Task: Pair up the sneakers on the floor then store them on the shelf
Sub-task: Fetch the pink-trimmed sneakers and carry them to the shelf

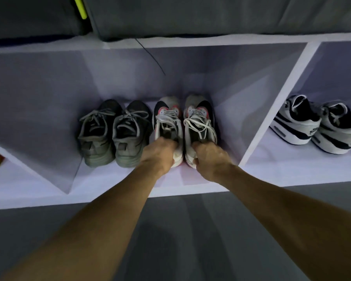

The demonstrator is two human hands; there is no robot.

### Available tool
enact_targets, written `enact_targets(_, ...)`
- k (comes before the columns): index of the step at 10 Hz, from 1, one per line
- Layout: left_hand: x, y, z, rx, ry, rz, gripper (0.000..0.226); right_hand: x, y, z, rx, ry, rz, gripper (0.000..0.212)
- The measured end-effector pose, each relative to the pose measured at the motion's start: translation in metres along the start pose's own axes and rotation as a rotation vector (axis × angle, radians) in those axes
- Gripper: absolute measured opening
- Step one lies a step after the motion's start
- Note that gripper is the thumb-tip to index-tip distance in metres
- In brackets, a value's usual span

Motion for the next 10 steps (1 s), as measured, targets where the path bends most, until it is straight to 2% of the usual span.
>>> enact_targets(3,0.004,-0.037,-0.014,-0.039,0.094,-0.043,0.047,-0.016,-0.05,-0.018,0.091,-0.008,0.026,0.042)
enact_targets(4,0.003,-0.034,-0.014,-0.071,0.136,-0.061,0.051,-0.018,-0.049,-0.014,0.083,-0.014,0.028,0.051)
enact_targets(5,0.006,-0.021,-0.009,-0.099,0.169,-0.085,0.07,-0.019,-0.036,-0.006,0.016,-0.02,0.043,0.061)
enact_targets(6,0.008,-0.005,-0.002,-0.073,0.149,-0.075,0.086,-0.017,-0.022,0.002,-0.014,-0.023,0.062,0.064)
enact_targets(7,0.008,0.031,0.019,0.048,0.054,-0.05,0.098,-0.012,0.011,0.022,-0.012,-0.03,0.073,0.07)
enact_targets(8,0.004,0.058,0.041,0.145,0.01,-0.03,0.095,-0.008,0.041,0.042,0.063,-0.034,0.071,0.065)
enact_targets(10,-0.025,0.142,0.124,0.241,0.047,-0.044,0.081,0.012,0.119,0.129,0.191,-0.1,0.061,0.049)
Point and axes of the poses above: each hand's wrist, its own y-axis away from the middle knuckle, its own z-axis out of the back of the hand, x = y × z, the point moved 4 cm from there along -y, towards the middle knuckle, and after that the axes turned 15 degrees about -x, right-handed, at the moved point
